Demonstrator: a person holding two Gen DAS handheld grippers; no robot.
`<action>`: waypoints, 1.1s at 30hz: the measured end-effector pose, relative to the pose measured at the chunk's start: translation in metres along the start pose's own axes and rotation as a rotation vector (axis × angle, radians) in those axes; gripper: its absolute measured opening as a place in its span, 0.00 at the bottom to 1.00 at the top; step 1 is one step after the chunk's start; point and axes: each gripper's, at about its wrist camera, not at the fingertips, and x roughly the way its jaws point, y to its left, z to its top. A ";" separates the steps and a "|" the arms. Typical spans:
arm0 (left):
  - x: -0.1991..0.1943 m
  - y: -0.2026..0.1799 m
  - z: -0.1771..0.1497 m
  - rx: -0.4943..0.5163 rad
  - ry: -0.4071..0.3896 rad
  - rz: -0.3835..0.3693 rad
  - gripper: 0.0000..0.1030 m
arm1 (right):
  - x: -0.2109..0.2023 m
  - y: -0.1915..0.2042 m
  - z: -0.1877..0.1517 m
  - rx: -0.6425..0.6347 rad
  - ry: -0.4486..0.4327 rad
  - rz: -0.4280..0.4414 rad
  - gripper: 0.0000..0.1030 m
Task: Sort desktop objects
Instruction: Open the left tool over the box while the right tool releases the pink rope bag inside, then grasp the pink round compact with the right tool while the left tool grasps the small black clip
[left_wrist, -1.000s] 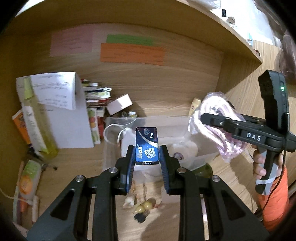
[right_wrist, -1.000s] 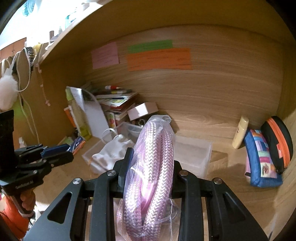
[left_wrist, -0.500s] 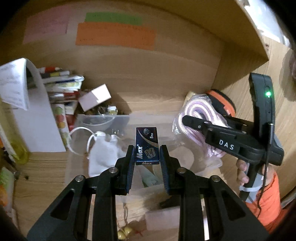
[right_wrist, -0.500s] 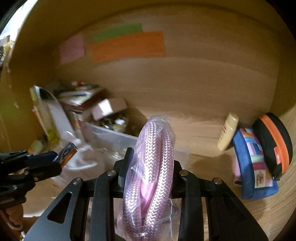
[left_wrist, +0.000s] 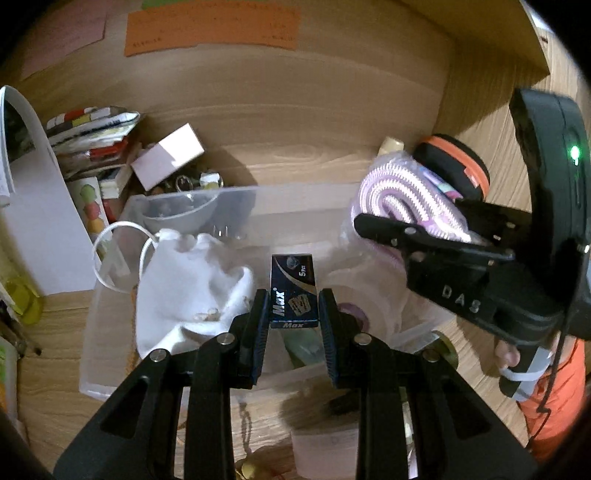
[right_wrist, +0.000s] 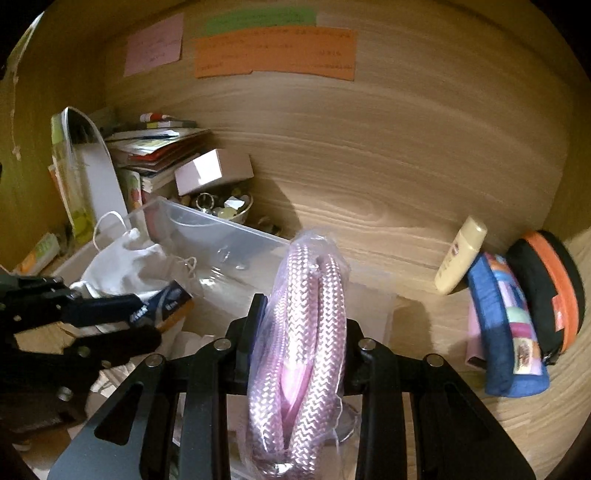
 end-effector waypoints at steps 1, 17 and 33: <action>0.000 -0.001 0.000 0.006 -0.003 0.007 0.26 | 0.001 -0.001 0.000 0.008 0.004 0.007 0.26; -0.025 0.001 -0.001 0.004 -0.084 0.011 0.54 | -0.007 0.012 -0.002 -0.025 -0.045 0.003 0.58; -0.069 0.020 -0.006 -0.060 -0.147 0.049 0.79 | -0.036 -0.011 0.011 0.069 -0.122 0.058 0.78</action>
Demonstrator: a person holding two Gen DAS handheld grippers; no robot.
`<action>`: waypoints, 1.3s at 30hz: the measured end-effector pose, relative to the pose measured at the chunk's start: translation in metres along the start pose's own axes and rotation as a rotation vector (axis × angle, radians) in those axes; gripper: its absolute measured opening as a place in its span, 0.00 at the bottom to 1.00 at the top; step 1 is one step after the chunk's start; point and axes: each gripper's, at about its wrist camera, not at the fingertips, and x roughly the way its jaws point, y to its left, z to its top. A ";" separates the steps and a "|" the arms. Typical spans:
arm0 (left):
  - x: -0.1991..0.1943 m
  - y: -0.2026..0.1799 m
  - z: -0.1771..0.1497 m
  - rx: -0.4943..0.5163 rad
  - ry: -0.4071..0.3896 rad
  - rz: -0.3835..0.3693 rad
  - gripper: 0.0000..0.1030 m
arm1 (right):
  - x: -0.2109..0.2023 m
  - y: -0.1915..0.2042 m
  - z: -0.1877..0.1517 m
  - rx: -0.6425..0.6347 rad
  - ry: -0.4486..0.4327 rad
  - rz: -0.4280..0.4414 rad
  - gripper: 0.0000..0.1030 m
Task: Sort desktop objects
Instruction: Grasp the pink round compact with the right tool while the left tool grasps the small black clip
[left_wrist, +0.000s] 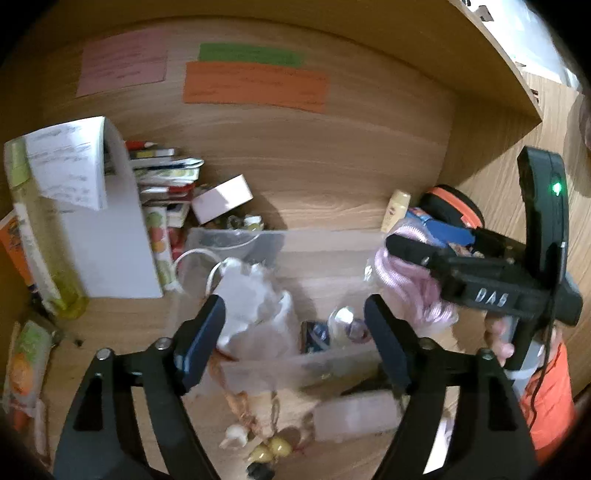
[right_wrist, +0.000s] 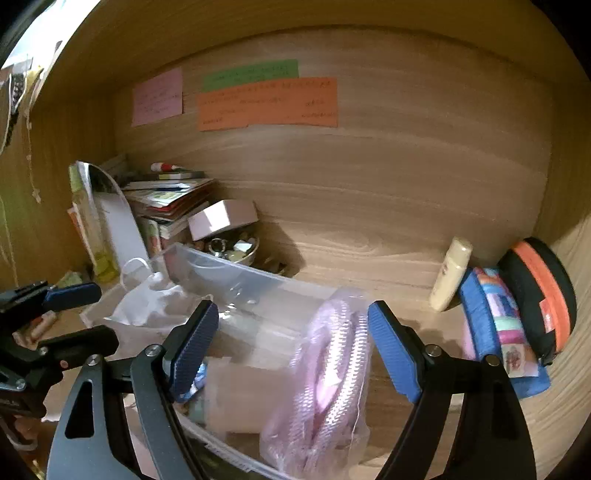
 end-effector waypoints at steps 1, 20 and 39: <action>-0.003 0.001 -0.002 0.002 0.003 0.001 0.80 | -0.001 -0.001 0.001 0.013 0.001 0.015 0.78; -0.034 0.055 -0.071 0.028 0.189 0.093 0.91 | -0.080 0.033 -0.054 -0.099 0.021 -0.062 0.86; -0.010 0.014 -0.104 0.168 0.342 -0.016 0.66 | -0.073 0.062 -0.149 -0.018 0.264 0.060 0.86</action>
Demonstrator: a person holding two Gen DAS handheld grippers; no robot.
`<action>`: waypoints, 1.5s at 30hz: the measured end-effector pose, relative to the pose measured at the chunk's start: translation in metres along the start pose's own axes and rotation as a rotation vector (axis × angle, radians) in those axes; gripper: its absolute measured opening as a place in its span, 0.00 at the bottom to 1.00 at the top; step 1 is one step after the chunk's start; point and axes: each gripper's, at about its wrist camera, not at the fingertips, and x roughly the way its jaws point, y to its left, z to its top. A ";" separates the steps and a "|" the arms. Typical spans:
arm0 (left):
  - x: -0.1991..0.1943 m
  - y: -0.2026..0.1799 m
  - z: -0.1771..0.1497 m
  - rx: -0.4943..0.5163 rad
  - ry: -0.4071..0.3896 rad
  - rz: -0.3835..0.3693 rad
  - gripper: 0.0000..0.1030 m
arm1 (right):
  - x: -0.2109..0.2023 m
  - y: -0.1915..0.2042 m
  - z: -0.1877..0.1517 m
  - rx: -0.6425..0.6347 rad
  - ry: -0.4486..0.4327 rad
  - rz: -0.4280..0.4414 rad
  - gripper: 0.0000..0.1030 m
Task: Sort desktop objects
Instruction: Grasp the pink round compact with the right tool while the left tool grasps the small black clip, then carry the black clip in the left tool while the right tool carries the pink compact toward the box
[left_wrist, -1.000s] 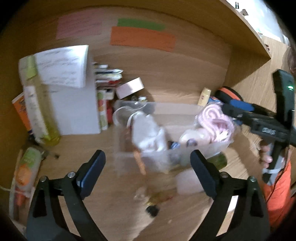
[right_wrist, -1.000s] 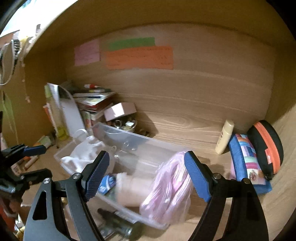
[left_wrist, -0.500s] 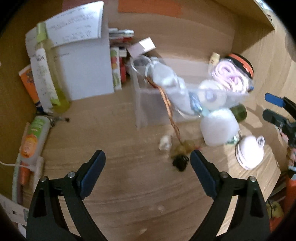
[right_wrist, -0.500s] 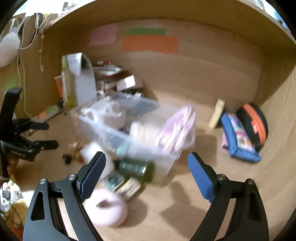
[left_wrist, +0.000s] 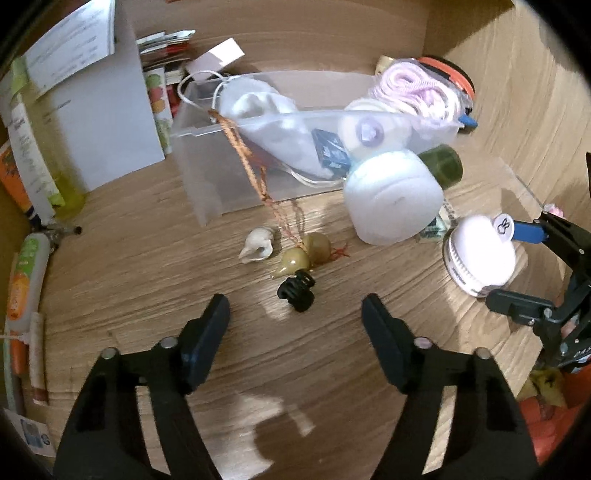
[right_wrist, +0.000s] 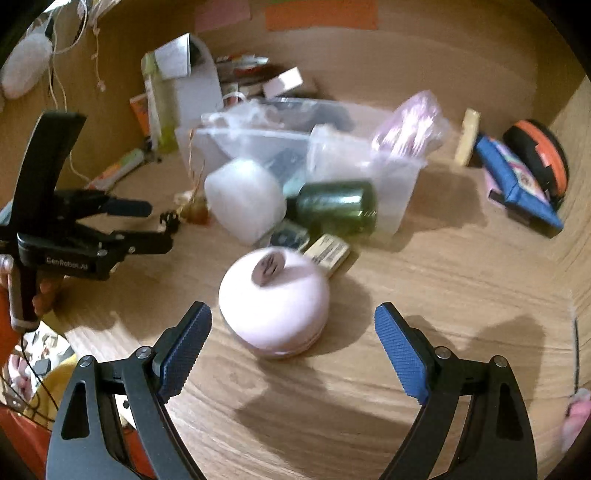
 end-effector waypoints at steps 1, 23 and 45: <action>0.001 0.000 0.000 -0.001 0.003 -0.001 0.61 | 0.002 0.000 -0.001 0.002 0.006 0.002 0.86; -0.004 0.003 -0.001 0.019 -0.058 0.048 0.19 | 0.000 -0.003 -0.002 0.053 -0.043 0.065 0.59; -0.073 0.008 0.044 -0.019 -0.306 -0.029 0.20 | -0.046 -0.031 0.079 -0.034 -0.206 0.053 0.59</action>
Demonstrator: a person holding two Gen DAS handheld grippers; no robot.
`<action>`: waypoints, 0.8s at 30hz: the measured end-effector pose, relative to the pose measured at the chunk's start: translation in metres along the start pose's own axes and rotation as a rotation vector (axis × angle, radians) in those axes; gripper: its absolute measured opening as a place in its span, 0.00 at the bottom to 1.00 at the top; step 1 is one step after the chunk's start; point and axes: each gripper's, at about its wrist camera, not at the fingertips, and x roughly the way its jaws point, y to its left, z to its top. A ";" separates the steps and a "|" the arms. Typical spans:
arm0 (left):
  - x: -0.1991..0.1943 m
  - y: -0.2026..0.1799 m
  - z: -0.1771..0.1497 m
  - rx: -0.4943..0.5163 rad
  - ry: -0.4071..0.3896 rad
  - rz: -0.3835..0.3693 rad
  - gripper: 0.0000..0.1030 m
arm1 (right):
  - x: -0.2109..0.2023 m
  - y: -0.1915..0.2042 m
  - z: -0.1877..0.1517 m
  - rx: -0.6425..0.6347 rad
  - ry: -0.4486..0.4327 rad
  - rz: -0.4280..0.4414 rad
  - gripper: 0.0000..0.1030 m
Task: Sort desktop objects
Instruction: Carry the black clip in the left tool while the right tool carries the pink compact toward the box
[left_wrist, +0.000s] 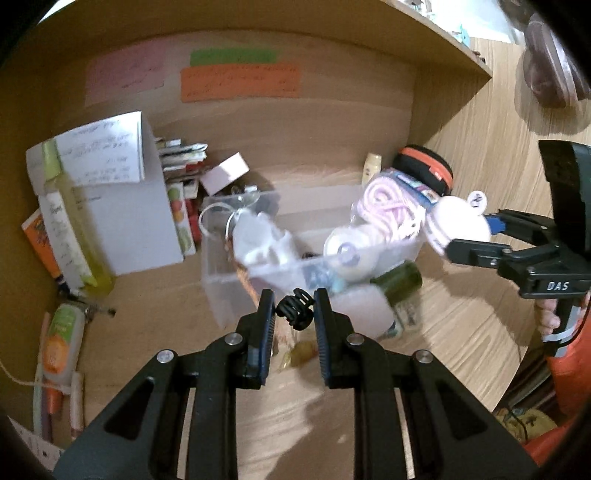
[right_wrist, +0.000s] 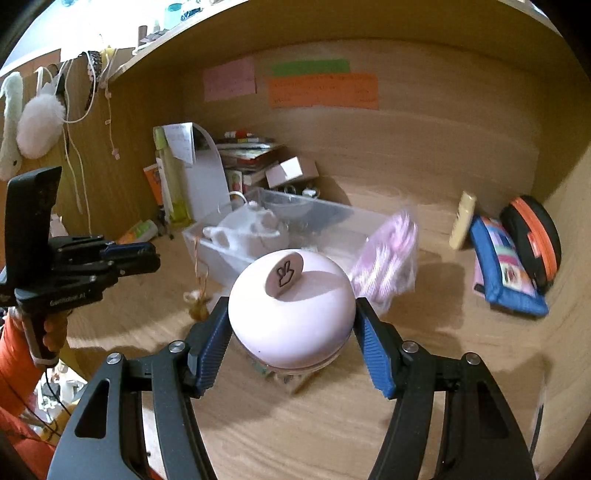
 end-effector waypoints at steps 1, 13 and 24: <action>0.002 0.001 0.004 -0.002 -0.007 -0.005 0.20 | 0.003 -0.001 0.005 -0.002 -0.005 0.005 0.59; 0.032 0.030 0.023 -0.045 0.006 0.038 0.20 | 0.059 -0.006 0.048 0.004 0.019 0.053 0.59; 0.063 0.061 0.021 -0.084 0.018 0.076 0.19 | 0.120 0.004 0.055 -0.002 0.089 0.034 0.59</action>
